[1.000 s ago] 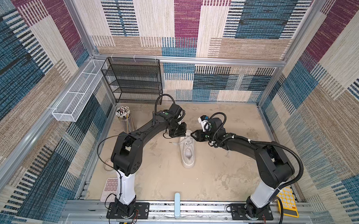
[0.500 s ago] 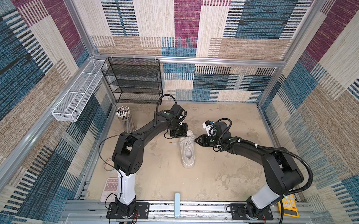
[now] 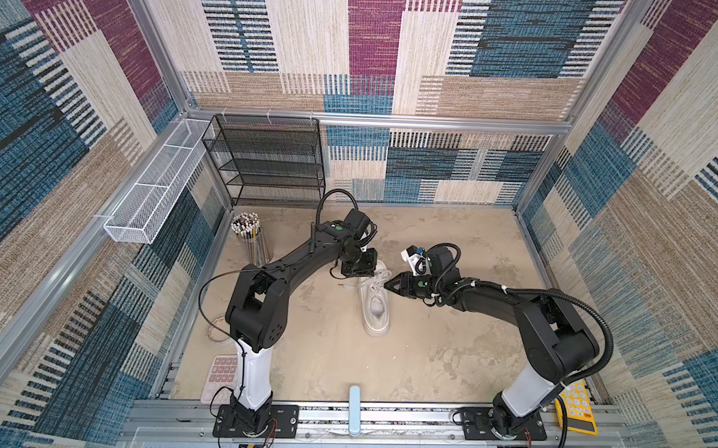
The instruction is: Tie the shoes
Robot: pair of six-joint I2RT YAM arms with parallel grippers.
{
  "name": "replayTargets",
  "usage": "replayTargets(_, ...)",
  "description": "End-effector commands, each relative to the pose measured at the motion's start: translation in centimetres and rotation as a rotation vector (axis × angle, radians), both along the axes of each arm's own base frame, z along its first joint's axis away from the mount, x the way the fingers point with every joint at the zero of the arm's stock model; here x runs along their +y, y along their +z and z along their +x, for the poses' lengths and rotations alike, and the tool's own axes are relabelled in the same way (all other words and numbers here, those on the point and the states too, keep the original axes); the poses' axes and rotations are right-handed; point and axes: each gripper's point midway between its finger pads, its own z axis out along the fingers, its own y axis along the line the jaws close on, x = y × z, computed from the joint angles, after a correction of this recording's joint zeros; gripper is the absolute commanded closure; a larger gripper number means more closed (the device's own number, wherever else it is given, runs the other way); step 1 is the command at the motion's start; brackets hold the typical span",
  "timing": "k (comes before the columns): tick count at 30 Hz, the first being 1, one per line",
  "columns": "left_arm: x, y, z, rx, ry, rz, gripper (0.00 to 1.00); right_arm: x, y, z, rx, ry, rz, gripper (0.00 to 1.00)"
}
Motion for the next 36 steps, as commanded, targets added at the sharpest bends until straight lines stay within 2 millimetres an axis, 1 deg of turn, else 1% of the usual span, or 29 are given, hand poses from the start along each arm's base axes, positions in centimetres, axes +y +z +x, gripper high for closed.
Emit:
replayTargets(1,-0.1,-0.1,-0.1,-0.005,-0.016,0.01,1.0,0.7,0.7,0.8,-0.017,0.006,0.037,0.72)
replayTargets(5,-0.3,-0.3,-0.2,-0.004,-0.018,0.015,1.0,1.1,0.8,1.1,-0.013,0.015,0.052,0.8)
replayTargets(8,-0.7,-0.2,-0.3,-0.003,-0.025,0.011,1.0,1.1,1.1,0.9,-0.018,0.02,0.063,0.9)
replayTargets(12,-1.5,-0.3,-0.5,0.001,-0.036,0.004,1.0,1.1,1.3,0.5,-0.023,0.029,0.077,0.99)
replayTargets(16,-1.7,-0.6,-0.7,0.005,-0.04,0.012,1.0,1.0,1.3,0.5,-0.023,0.022,0.077,1.0)
replayTargets(21,-1.6,-1.6,-1.1,0.018,-0.042,0.039,1.0,0.8,1.7,0.4,-0.026,0.006,0.08,1.0)
replayTargets(27,-1.9,-2.4,-1.4,0.027,-0.051,0.054,1.0,0.9,2.4,0.2,-0.031,0.016,0.094,1.0)
replayTargets(33,-2.2,-2.8,-1.5,0.031,-0.051,0.053,1.0,1.2,2.5,-0.1,-0.016,0.037,0.111,1.0)
replayTargets(36,-2.4,-2.9,-1.5,0.033,-0.054,0.051,1.0,1.4,3.0,-0.3,-0.017,0.048,0.131,1.0)
